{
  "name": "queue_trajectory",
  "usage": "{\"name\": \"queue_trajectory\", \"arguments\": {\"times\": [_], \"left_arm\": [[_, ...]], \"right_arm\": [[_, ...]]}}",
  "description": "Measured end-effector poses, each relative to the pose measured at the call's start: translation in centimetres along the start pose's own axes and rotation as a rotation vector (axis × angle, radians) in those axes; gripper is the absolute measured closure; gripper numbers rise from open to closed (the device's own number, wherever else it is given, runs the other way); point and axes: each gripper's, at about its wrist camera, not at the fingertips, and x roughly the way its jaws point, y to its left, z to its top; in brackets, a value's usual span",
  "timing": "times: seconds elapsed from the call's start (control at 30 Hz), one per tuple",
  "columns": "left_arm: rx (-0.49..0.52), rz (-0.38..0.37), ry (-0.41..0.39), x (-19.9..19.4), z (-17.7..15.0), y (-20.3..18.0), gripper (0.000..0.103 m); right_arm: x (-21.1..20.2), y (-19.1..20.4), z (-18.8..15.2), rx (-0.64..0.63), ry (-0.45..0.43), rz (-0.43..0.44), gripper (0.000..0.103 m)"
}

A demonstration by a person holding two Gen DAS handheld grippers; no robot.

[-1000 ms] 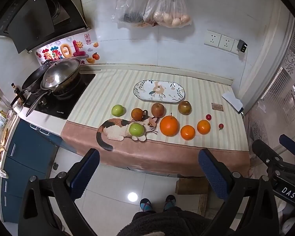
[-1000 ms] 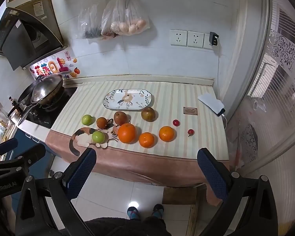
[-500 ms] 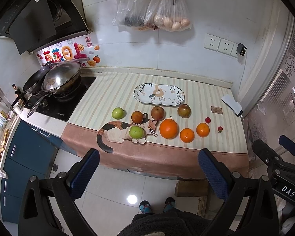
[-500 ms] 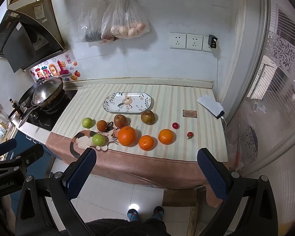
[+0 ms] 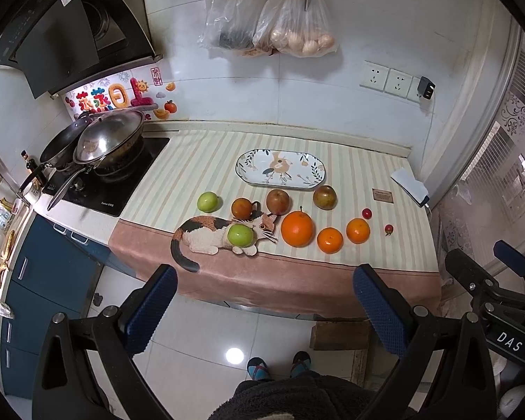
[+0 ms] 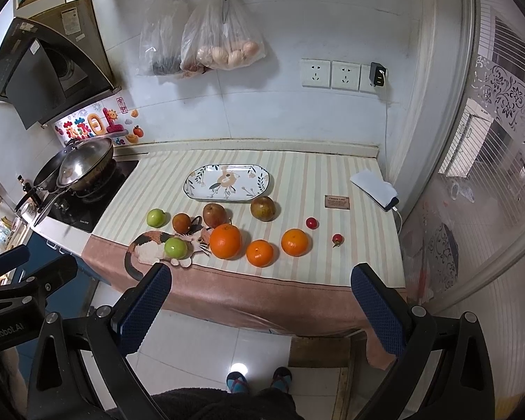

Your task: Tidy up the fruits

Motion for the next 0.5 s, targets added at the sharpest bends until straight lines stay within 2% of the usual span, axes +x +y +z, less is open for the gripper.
{"name": "queue_trajectory", "arguments": {"times": [0.5], "left_arm": [[-0.003, -0.001, -0.003, -0.1, -0.1, 0.1, 0.0]], "right_arm": [[-1.1, -0.4, 0.0, -0.01, -0.012, 0.003, 0.0]]}}
